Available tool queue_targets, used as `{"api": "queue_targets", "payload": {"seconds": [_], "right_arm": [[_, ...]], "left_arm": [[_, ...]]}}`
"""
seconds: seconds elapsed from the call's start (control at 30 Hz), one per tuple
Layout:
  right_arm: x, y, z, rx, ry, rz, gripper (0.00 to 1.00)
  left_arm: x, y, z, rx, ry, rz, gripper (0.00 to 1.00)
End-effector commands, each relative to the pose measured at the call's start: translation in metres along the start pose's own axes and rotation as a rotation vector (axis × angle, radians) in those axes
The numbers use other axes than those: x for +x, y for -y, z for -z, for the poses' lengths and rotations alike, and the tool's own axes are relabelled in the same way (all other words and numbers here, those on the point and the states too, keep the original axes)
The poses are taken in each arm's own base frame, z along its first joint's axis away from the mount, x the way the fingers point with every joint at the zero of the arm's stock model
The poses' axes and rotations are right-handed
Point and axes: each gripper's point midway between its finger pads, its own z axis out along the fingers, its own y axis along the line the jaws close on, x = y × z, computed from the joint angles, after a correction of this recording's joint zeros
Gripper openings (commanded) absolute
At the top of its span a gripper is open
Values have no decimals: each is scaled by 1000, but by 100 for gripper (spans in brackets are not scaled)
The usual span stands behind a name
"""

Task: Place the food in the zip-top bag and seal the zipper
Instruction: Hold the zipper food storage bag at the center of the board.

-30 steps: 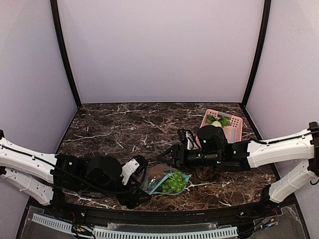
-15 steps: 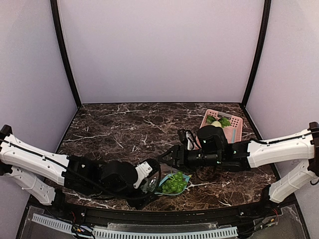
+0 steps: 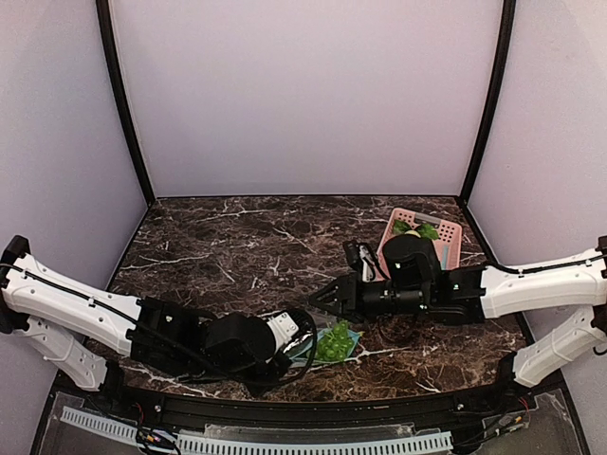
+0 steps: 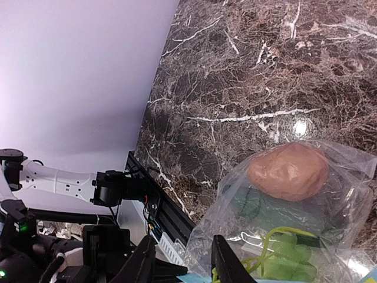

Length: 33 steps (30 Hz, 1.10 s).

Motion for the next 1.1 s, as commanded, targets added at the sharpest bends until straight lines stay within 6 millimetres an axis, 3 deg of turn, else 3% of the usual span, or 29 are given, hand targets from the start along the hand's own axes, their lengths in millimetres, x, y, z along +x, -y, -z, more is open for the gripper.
{"api": "queue_targets", "payload": {"seconds": [0.0, 0.23, 0.43, 0.8, 0.97, 1.07], "right_arm": [[-13, -19, 15, -16, 49, 49, 26], [-18, -31, 29, -26, 64, 105, 0], [-8, -22, 22, 12, 33, 110, 0], [59, -2, -18, 58, -128, 79, 0], [49, -18, -22, 45, -102, 118, 2], [38, -32, -15, 48, -78, 166, 19]], "left_arm": [[-18, -4, 20, -1, 69, 49, 1], [-43, -3, 39, 101, 190, 229, 1], [-52, -10, 38, 208, 257, 371, 1], [-29, -18, 23, 224, 205, 446, 1], [-24, -24, 25, 207, 207, 463, 1], [-21, -27, 27, 199, 208, 474, 1]]}}
